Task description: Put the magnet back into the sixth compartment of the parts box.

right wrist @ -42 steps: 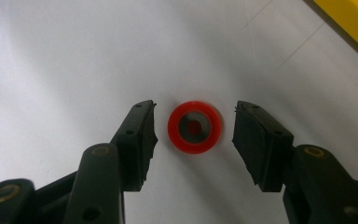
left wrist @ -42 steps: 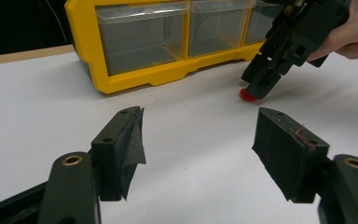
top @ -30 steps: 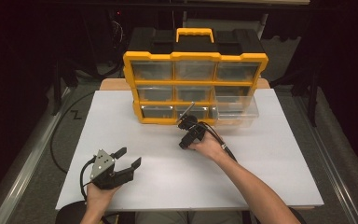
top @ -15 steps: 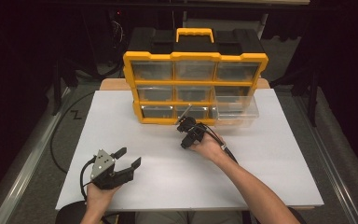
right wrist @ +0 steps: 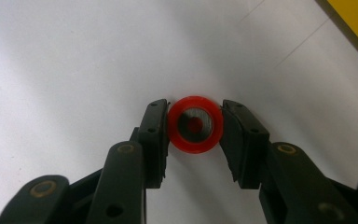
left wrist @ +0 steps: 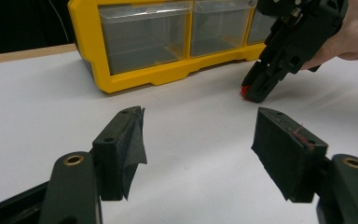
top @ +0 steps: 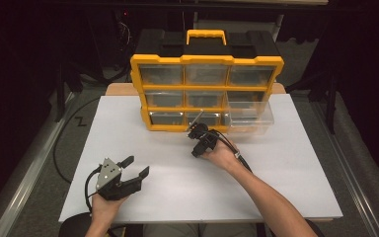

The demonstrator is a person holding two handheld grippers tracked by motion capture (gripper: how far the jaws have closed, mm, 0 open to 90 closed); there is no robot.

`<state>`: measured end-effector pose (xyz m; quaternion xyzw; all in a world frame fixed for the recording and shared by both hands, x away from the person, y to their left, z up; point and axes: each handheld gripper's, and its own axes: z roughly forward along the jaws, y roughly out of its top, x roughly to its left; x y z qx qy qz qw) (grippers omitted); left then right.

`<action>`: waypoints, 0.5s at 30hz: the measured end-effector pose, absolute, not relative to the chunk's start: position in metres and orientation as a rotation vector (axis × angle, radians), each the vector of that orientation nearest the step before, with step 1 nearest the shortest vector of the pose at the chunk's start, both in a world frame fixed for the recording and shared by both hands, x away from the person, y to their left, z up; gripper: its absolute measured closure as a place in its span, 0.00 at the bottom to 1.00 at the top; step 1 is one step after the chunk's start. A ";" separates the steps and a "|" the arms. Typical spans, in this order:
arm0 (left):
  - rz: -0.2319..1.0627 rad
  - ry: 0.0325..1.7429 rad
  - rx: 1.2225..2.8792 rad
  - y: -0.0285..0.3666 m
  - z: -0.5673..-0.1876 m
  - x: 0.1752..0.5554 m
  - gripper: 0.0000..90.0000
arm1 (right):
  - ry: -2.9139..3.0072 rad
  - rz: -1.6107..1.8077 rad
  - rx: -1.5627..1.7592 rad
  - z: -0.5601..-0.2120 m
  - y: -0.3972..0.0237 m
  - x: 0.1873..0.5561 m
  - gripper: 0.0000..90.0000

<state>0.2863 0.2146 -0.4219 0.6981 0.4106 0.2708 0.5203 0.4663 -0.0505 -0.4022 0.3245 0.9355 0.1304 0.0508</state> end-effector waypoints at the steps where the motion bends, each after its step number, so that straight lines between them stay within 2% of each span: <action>1: 0.650 0.984 1.674 0.215 -0.422 0.286 0.37 | 2.842 0.403 0.997 -0.402 -0.051 0.466 0.72; 15: 0.650 0.981 1.674 0.215 -0.422 0.286 0.37 | 2.864 0.446 0.931 -0.389 -0.054 0.454 0.72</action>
